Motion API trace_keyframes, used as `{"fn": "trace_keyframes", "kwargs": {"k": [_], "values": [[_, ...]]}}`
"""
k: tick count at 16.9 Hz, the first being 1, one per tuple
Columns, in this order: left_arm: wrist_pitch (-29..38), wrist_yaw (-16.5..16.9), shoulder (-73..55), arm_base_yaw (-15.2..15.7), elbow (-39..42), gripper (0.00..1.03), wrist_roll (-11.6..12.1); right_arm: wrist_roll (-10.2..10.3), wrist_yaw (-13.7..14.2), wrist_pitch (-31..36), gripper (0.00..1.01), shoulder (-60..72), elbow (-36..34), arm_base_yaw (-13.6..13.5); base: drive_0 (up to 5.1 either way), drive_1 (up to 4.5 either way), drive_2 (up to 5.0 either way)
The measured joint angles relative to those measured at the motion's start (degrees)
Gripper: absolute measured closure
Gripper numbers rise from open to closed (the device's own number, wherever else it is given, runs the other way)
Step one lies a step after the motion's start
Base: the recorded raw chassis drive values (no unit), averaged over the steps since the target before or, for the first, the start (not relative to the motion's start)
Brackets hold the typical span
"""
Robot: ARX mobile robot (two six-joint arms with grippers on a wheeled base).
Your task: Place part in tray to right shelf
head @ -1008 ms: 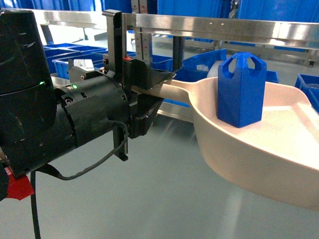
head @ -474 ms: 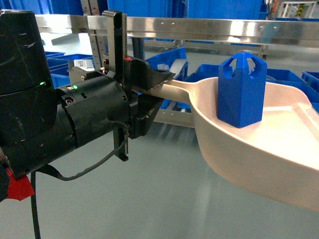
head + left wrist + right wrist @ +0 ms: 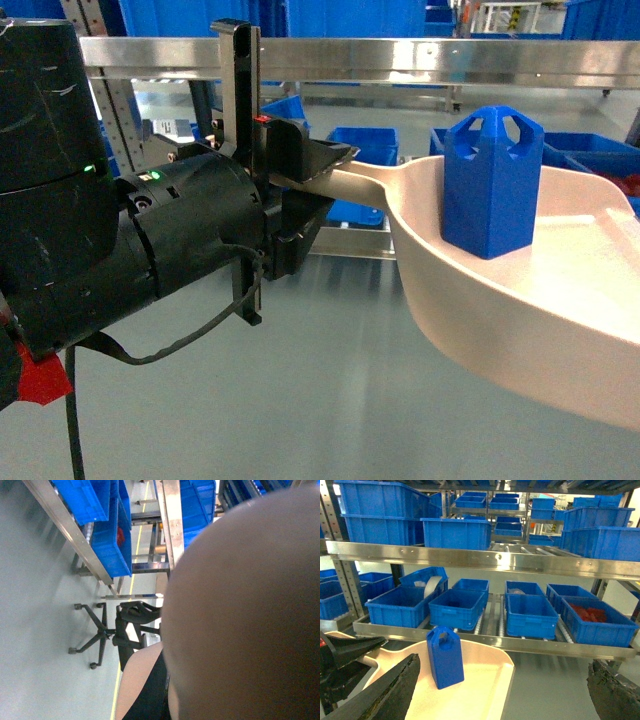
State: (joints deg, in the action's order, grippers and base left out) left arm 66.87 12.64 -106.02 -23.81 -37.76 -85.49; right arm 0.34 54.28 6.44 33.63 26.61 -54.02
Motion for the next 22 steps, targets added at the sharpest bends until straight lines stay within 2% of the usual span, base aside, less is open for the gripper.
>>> {"fn": "trace_keyframes", "kwargs": {"k": [18,22], "values": [[-0.02,-0.15,0.00,0.07,0.00,0.87,0.00,0.00,-0.02,-0.02,0.03,-0.31,0.00,0.00,-1.6,-1.65,-1.6],[0.15,-0.04,0.00,0.07,0.00,0.87,-0.02,0.00,-0.02,0.04,0.03,-0.31,0.00,0.00,0.0,0.00,0.0]]}}
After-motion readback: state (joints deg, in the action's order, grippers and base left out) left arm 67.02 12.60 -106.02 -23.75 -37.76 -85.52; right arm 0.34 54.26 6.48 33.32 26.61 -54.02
